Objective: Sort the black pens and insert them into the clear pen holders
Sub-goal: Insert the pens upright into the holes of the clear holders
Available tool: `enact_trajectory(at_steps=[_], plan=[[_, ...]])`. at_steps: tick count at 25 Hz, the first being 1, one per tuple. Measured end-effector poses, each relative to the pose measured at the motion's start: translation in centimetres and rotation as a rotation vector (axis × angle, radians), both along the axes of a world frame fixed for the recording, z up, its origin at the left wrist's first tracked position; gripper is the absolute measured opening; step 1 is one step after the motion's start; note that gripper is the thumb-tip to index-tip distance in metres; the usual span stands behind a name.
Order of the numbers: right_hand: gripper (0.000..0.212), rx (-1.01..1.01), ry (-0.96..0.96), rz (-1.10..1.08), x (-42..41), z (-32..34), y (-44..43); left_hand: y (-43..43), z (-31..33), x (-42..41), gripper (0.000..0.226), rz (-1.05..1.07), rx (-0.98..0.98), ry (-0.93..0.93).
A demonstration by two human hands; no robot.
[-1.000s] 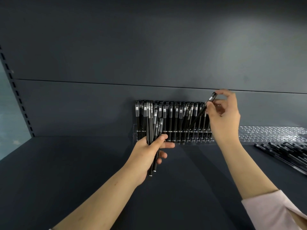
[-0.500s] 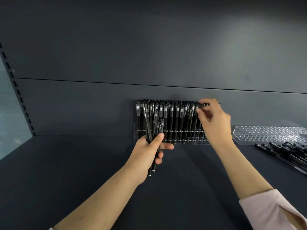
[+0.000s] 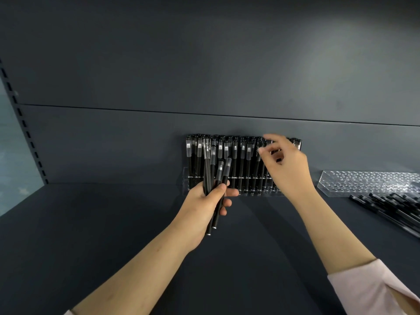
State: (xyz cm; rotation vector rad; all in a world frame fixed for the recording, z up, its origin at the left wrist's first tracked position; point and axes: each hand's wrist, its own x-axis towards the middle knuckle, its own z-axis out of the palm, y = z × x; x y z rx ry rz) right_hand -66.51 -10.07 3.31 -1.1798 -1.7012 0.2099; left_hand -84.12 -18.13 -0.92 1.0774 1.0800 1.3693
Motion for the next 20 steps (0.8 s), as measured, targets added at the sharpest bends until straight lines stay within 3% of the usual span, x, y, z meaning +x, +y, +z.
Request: enact_trajectory(at_steps=[5, 10, 14, 17, 20], plan=[[0.011, -0.320, 0.212, 0.368, -1.9, 0.4, -1.7, -0.5, 0.2, 0.1, 0.020, -0.089, 0.062, -0.008], [0.010, -0.461, 0.367, 0.478, -1.7, 0.6, -1.8, -0.7, 0.3, 0.3, 0.019, -0.103, 0.072, -0.017], [0.013, -0.363, 0.452, 0.368, -0.8, 1.5, -1.2, -0.5, 0.1, 0.1, 0.019, -0.077, 0.023, -0.047], [0.017, -0.155, 0.582, 0.143, 0.6, 2.1, -0.6, -0.3, -0.1, -0.1, 0.018, -0.023, -0.008, 0.047], [0.015, 0.099, 0.542, -0.112, 2.7, 2.4, -0.3, -0.2, -0.4, 0.1, 0.020, -0.008, -0.021, 0.118]])
